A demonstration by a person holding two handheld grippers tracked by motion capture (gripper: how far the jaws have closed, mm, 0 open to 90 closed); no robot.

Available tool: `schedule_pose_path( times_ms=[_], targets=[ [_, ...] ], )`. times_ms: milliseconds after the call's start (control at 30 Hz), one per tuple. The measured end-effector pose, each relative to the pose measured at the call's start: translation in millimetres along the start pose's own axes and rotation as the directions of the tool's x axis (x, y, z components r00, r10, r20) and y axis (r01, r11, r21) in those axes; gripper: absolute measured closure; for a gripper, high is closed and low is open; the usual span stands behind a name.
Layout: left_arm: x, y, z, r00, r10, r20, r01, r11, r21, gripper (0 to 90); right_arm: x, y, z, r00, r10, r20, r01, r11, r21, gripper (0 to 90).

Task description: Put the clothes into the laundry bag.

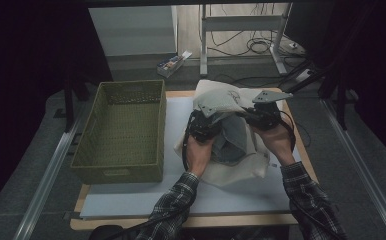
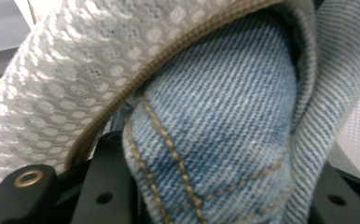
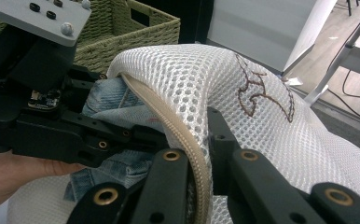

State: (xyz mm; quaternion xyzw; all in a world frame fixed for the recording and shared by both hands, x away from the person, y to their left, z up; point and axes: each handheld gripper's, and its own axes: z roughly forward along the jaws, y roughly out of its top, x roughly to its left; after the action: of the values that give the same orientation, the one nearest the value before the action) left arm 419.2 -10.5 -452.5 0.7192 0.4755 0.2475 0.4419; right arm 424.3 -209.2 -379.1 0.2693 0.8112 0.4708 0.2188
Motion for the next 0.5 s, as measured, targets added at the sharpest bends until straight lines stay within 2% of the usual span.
schedule_pose_path(
  times_ms=[300, 500],
  targets=[
    [-5.7, 2.6, 6.0, 0.9993, 0.036, -0.006, -0.036, 0.9993, 0.002, 57.2, -2.7, -0.7, -2.5, 0.9999, 0.009, 0.007, -0.009, 1.0, -0.002, 86.2],
    [-7.1, 4.1, 13.5, 0.9968, 0.074, -0.03, -0.073, 0.997, 0.025, 57.2, -4.6, -1.6, -3.4, 0.9999, 0.012, 0.008, -0.012, 1.0, 0.002, 86.3]
  ],
)
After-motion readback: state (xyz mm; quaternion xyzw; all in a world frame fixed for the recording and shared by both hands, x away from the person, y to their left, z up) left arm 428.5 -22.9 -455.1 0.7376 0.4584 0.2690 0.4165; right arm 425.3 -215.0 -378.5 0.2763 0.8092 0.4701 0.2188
